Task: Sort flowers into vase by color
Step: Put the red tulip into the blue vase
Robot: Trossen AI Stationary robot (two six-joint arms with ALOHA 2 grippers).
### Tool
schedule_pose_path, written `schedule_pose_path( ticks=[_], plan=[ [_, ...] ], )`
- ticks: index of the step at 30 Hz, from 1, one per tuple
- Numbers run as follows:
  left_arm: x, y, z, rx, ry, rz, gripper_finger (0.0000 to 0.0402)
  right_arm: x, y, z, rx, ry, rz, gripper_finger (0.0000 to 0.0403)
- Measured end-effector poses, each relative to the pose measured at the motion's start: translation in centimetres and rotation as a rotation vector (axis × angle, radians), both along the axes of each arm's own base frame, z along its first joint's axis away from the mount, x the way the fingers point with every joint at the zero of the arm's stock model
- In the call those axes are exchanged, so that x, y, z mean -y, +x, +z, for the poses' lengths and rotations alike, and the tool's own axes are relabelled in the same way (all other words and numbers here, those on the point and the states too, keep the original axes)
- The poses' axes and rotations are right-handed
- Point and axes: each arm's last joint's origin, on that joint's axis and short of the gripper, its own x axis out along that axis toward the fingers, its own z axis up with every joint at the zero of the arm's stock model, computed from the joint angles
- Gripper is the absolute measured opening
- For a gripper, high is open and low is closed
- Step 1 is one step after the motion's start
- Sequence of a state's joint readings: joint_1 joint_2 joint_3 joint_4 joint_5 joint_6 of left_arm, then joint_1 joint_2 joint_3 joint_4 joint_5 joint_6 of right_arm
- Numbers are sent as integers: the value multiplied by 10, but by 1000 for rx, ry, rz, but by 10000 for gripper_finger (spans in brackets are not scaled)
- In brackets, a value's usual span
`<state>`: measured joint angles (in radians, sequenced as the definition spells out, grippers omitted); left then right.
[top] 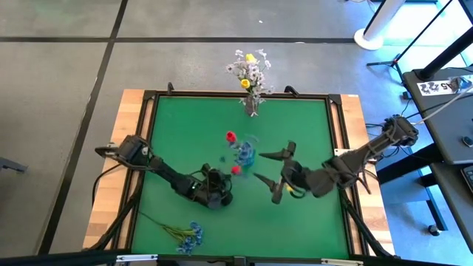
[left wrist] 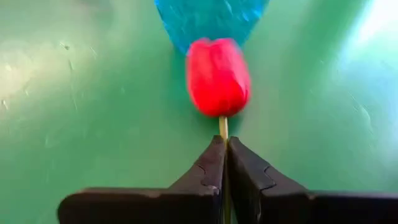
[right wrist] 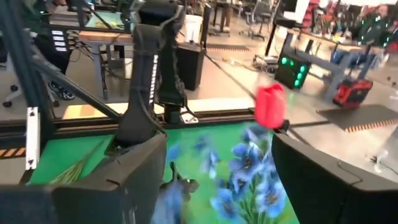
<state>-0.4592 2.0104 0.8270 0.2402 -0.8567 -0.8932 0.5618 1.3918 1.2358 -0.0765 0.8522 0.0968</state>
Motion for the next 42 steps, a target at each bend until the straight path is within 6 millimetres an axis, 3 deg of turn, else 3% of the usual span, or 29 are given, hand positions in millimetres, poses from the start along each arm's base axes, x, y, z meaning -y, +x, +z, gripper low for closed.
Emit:
schedule_pose_path(
  ticks=[4, 13, 17, 20, 24, 27, 31, 35, 42],
  plan=[
    [19, -14, 28, -45, -42, -146, 5, -16, -10, -1, -11, -52, 35, 291],
    [40, -68, 142, 125, 90, -295, 4, -26, -16, -17, -64, -85, 99, 291],
    [48, -80, 179, 274, 146, -367, 4, -25, -6, -35, -111, -98, 150, 291],
    [55, -77, 199, 397, 182, -449, 4, -25, 10, -53, -115, -123, 175, 291],
    [59, -65, 214, 560, 220, -606, 4, -31, 38, -72, -57, -124, 238, 291],
    [58, -56, 219, 664, 259, -682, 4, -43, 57, -81, 90, -100, 327, 291],
    [54, -44, 215, 718, 286, -737, 4, -54, 68, -79, 318, -84, 383, 291],
    [50, -34, 209, 751, 281, -766, 4, -57, 72, -76, 410, -67, 417, 286],
    [46, -29, 208, 769, 285, -753, 4, -59, 74, -73, 434, -59, 437, 200]
  ],
)
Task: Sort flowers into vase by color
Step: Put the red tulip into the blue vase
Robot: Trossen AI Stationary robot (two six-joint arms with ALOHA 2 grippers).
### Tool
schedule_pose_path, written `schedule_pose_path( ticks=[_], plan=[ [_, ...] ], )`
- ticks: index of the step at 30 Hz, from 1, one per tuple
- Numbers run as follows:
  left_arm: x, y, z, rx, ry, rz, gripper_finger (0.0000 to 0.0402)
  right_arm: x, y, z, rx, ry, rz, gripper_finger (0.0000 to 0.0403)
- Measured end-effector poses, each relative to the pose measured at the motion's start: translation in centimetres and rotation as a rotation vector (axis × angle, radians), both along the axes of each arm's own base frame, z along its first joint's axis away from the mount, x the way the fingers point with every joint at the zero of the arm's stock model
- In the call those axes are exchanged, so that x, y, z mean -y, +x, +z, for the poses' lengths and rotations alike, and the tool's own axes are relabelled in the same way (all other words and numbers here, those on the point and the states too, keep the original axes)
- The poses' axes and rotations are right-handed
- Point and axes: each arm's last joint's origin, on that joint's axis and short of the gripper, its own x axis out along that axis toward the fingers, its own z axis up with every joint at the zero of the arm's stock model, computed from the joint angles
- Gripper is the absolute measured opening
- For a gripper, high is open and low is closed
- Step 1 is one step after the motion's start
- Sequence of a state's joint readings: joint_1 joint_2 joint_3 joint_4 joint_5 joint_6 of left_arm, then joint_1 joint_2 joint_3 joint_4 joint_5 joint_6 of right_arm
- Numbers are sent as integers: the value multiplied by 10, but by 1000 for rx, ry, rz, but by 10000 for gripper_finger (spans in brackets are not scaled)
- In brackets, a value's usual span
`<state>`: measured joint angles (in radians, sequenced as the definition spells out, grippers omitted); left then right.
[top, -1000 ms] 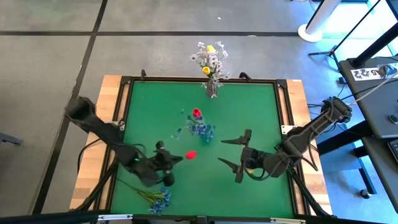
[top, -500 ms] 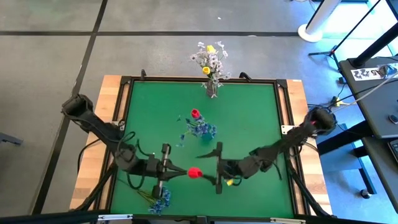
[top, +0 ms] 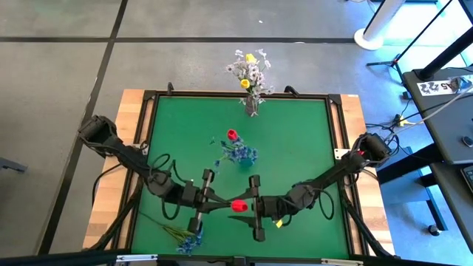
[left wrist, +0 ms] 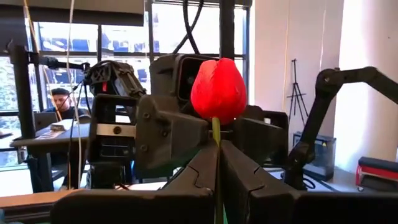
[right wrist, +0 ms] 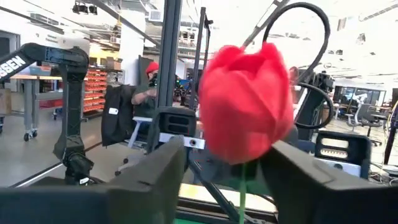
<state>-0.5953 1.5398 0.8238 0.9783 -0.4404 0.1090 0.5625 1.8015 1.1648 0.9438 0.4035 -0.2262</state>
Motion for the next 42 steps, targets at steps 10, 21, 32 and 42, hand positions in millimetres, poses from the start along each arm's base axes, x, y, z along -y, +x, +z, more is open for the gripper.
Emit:
schedule_pose_path(
  ticks=[10, 21, 32, 42],
  plan=[
    [2, -2, 0, -20, 50, -41, 44, 1, 0, 1, -8, 4, -33, 13],
    [14, -67, -3, -471, 139, -28, 137, 34, -60, 66, -217, 21, -307, 12],
    [42, -106, -53, -870, -32, -52, 133, 108, -126, 115, -296, 171, -397, 11],
    [52, -135, -66, -1166, -335, -70, 133, 134, -115, 110, -352, 144, -380, 9]
  ],
)
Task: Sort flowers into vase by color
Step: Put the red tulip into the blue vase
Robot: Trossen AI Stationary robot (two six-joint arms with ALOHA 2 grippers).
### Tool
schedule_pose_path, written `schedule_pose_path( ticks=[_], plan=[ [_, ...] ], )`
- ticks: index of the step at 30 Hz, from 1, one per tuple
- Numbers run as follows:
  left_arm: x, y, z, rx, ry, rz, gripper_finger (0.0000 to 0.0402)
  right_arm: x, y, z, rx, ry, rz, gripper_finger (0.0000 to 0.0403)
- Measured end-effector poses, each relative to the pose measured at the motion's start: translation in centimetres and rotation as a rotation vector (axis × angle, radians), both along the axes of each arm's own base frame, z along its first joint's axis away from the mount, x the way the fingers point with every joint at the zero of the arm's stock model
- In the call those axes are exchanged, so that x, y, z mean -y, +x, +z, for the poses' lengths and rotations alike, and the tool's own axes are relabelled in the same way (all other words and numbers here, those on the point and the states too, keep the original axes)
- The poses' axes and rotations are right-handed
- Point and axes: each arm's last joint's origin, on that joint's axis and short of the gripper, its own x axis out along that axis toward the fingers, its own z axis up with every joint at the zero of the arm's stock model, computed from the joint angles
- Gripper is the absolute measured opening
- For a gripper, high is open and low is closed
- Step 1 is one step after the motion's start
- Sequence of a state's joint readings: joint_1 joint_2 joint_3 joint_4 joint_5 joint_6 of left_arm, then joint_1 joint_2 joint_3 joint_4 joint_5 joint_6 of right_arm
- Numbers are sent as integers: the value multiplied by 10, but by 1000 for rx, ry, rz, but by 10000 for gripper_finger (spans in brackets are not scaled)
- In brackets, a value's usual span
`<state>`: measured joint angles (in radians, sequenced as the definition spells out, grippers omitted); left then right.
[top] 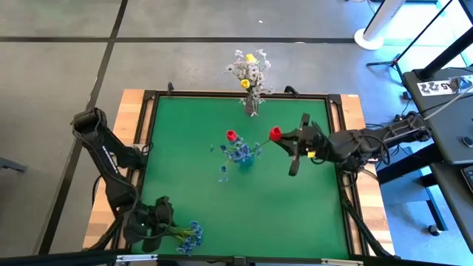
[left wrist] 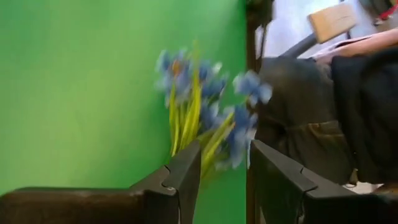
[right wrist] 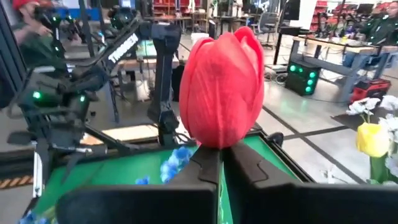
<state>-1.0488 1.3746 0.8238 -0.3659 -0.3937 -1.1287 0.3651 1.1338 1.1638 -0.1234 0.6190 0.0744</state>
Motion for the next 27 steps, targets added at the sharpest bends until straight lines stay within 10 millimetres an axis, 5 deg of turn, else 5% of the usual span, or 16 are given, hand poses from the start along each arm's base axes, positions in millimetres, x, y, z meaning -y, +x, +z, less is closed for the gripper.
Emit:
schedule_pose_path(
  ticks=[13, 27],
  plan=[
    [-1, -31, -11, -258, -34, 125, 133, 30, -6, 38, -77, 16, 120, 9],
    [8, -35, -48, -435, 131, 86, 133, 27, 4, 29, -154, -63, 162, 7]
  ],
)
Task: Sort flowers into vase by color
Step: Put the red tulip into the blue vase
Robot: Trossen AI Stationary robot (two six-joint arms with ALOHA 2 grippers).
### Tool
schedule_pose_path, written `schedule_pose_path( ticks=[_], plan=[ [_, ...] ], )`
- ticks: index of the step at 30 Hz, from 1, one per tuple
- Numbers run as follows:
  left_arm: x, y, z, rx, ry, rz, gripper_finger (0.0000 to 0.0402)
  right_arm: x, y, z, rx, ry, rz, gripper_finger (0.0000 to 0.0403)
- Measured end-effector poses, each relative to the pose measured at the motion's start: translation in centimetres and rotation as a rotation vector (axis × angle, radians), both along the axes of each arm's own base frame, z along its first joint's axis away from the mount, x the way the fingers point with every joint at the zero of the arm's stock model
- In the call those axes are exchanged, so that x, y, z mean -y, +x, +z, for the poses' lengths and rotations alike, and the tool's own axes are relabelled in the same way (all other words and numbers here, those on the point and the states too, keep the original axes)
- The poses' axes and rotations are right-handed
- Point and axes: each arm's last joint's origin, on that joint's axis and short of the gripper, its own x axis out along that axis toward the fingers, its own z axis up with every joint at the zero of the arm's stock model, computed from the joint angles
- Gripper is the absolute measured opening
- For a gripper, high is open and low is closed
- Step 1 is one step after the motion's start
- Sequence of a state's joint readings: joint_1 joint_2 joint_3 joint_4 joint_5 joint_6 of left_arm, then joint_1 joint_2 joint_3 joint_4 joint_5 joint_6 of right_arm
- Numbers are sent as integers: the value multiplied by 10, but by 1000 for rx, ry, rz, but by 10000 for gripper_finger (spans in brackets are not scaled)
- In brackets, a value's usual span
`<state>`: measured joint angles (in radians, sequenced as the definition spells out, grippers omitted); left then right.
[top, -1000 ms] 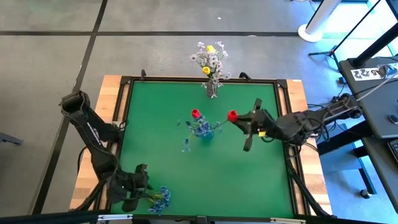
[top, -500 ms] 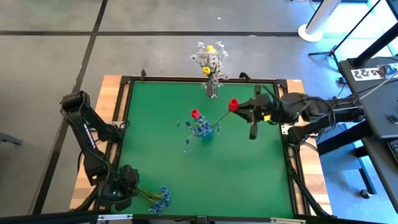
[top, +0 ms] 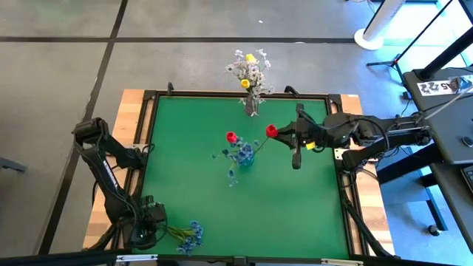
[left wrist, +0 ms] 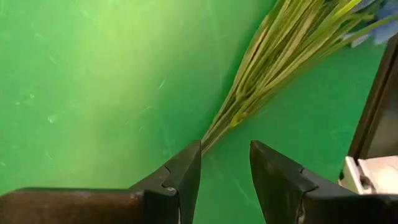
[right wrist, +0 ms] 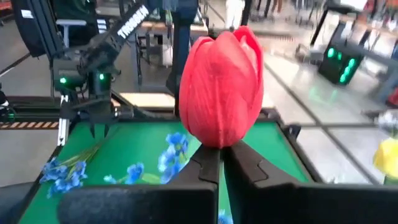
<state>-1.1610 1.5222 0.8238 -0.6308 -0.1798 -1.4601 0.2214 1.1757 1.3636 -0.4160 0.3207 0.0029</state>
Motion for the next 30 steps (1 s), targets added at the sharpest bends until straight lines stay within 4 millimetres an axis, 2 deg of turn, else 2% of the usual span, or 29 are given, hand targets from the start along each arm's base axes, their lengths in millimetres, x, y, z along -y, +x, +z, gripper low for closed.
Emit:
schedule_pose_path(
  ticks=[5, 10, 17, 23, 27, 30],
  plan=[
    [1, 0, -4, -11, 10, -2, 133, 0, 1, 5, 51, -49, 11, 6],
    [2, 1, -11, -1, 59, -28, 133, -1, 2, 3, 30, -72, 16, 5],
    [5, 6, -26, -1, 147, -112, 133, -5, 21, -10, -24, -72, 21, 10],
    [3, 10, -28, 7, 157, -122, 133, -10, 42, -28, -94, -72, 42, 12],
    [3, 10, -28, 11, 159, -120, 133, -10, 42, -28, -90, -57, 38, 13],
    [3, 11, -28, 19, 163, -118, 132, -9, 35, -22, -61, -31, 33, 13]
  ],
)
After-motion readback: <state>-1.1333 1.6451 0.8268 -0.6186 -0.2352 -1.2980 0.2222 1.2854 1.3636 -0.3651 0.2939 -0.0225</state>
